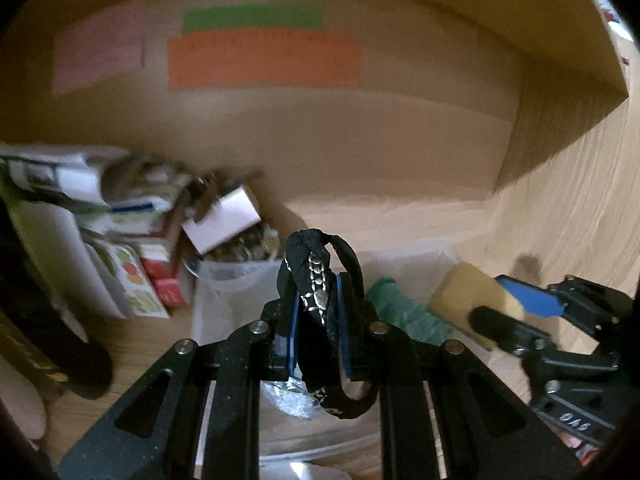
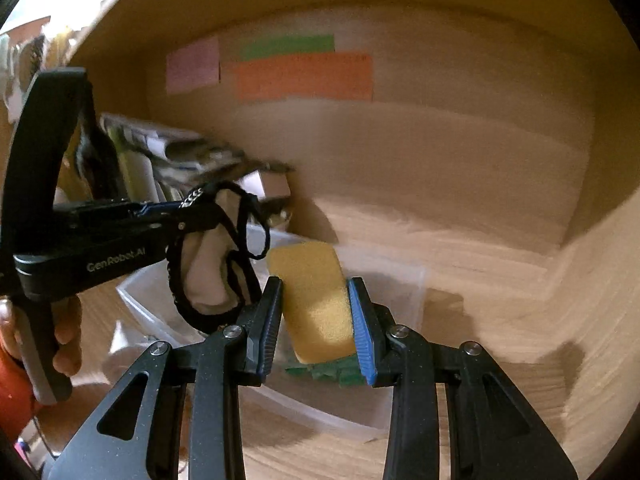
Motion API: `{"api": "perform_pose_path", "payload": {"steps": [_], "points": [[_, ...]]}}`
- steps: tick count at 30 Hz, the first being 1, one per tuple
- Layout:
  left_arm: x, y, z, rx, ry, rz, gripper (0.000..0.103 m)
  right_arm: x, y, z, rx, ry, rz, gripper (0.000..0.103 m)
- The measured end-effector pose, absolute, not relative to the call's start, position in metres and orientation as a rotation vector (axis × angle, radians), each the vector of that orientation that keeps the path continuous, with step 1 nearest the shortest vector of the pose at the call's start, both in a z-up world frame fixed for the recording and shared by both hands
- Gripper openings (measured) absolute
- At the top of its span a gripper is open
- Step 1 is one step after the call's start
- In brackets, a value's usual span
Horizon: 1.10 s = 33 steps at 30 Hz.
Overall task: Organize soft objects
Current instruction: 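Lower both held items into the clear box and open both tools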
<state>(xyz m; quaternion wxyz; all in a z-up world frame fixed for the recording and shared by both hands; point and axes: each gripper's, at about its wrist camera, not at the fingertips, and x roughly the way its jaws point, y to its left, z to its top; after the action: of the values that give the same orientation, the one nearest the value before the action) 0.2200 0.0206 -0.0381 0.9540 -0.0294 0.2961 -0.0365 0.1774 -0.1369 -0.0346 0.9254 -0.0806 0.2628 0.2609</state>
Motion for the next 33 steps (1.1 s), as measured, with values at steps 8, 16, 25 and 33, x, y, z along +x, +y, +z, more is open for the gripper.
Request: {"api": "perform_pose_path", "payload": {"steps": [8,16,25,33], "points": [[0.237,0.020,-0.062,-0.043,0.697,-0.073,0.016,0.196,-0.125,-0.060,-0.217,0.633,0.506,0.031],[0.244,0.022,-0.069,-0.035,0.751,-0.058,0.020,0.205,-0.125,-0.070,-0.217,0.668,0.466,0.033],[0.223,0.019,-0.063,-0.021,0.725,-0.061,0.048,0.196,-0.123,-0.064,-0.219,0.621,0.465,0.051],[0.195,0.019,-0.042,-0.015,0.656,-0.029,0.065,0.177,-0.136,-0.041,-0.183,0.538,0.428,0.061]]}}
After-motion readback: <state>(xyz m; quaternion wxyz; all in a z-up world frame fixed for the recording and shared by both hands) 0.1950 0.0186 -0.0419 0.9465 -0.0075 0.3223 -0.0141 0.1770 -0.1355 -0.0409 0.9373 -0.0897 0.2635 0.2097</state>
